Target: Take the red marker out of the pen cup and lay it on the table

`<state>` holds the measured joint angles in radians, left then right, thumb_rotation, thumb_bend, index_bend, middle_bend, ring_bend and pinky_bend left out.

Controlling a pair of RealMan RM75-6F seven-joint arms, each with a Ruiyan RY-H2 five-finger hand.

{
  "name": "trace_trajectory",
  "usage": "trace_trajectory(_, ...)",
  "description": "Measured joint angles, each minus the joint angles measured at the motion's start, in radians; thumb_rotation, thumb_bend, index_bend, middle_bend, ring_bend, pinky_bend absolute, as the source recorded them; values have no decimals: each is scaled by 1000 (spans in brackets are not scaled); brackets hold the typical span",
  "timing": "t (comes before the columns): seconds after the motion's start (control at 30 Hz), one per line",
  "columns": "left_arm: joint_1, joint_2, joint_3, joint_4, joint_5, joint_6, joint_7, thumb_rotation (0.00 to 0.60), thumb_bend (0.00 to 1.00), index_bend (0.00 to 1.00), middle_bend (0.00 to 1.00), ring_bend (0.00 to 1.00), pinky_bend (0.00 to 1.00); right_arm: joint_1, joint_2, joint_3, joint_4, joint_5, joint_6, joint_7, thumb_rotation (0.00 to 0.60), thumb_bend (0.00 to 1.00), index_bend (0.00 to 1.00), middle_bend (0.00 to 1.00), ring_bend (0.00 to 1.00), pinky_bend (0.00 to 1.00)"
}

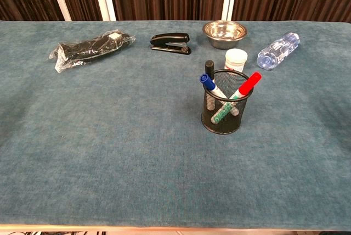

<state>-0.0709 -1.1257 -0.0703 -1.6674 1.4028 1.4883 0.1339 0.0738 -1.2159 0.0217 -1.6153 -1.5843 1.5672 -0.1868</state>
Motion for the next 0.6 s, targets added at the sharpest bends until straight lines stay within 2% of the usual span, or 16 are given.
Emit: trace_trajectory(0.6, 1, 1, 3, 0, 7, 0, -3, 600, 550, 113, 37, 79, 52, -8, 0, 5, -4, -7, 0, 3, 600, 231, 32, 0, 32, 162)
